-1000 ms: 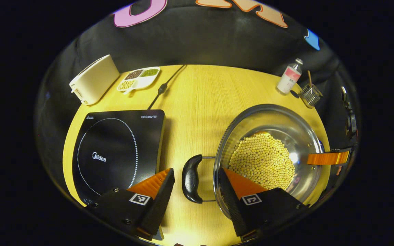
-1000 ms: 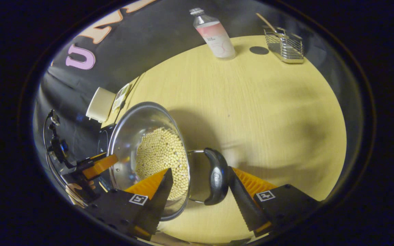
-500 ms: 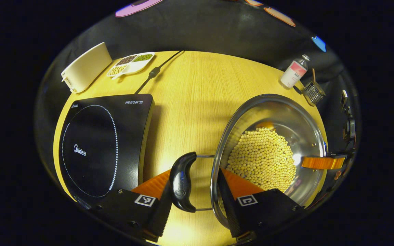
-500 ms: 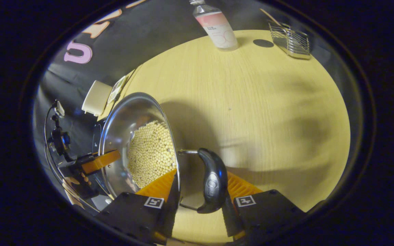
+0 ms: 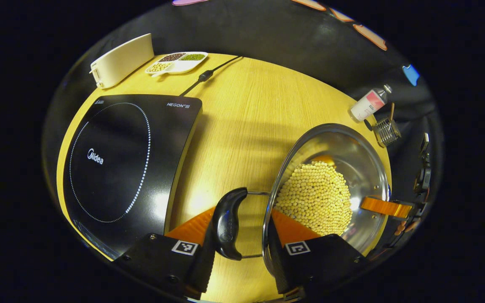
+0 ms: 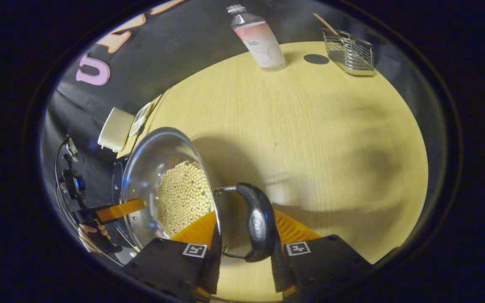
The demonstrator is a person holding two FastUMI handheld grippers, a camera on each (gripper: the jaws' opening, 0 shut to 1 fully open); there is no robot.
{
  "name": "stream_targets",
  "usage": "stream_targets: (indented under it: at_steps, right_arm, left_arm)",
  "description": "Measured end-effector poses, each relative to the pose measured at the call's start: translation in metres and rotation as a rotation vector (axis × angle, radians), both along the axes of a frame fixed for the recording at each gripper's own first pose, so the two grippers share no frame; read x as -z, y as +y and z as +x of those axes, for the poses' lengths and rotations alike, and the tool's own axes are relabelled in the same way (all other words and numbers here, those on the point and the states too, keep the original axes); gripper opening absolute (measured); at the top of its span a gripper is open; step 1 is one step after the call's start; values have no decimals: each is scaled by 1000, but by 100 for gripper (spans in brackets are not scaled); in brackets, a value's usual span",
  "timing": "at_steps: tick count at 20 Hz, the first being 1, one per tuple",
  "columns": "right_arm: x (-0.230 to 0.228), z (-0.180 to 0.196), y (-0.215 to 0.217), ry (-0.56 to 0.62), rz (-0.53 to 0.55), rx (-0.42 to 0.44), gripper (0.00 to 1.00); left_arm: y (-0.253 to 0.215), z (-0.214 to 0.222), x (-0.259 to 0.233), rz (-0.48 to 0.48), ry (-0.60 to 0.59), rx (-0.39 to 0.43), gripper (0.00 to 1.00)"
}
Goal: First push the handle of the pot to place it horizontally, then grasp the pot with both hands and set it on the induction cooktop.
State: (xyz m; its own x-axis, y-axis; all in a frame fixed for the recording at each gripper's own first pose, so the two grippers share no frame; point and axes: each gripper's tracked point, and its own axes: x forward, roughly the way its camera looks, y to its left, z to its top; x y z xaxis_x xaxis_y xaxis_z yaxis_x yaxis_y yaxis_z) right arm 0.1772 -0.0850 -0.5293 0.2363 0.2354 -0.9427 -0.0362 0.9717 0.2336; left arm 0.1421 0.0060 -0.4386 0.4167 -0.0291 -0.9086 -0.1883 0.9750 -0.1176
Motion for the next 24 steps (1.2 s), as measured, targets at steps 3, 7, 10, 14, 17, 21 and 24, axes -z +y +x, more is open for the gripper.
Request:
stream_targets:
  at_steps: [3,7,10,14,17,21,24]
  right_arm:
    - [-10,1,-1,-22,4,0,53]
    - [-27,-7,-2,-32,-3,-3,53]
    - [-40,-17,2,-32,-8,-8,46]
    - [-55,-37,17,-29,1,-4,46]
    - [-64,-53,35,-28,14,6,46]
    - [-72,-72,69,-44,11,38,46]
    - [-77,-91,99,-45,0,86,46]
  left_arm:
    - [-4,-2,-9,-5,-29,3,63]
    - [-6,-9,-22,0,-43,16,60]
    - [-4,-21,-34,-7,-41,10,60]
    - [8,-41,-52,2,-40,7,60]
    - [26,-50,-67,26,-52,27,60]
    - [57,-58,-80,23,-52,61,60]
    - [87,-59,-91,24,-54,117,62]
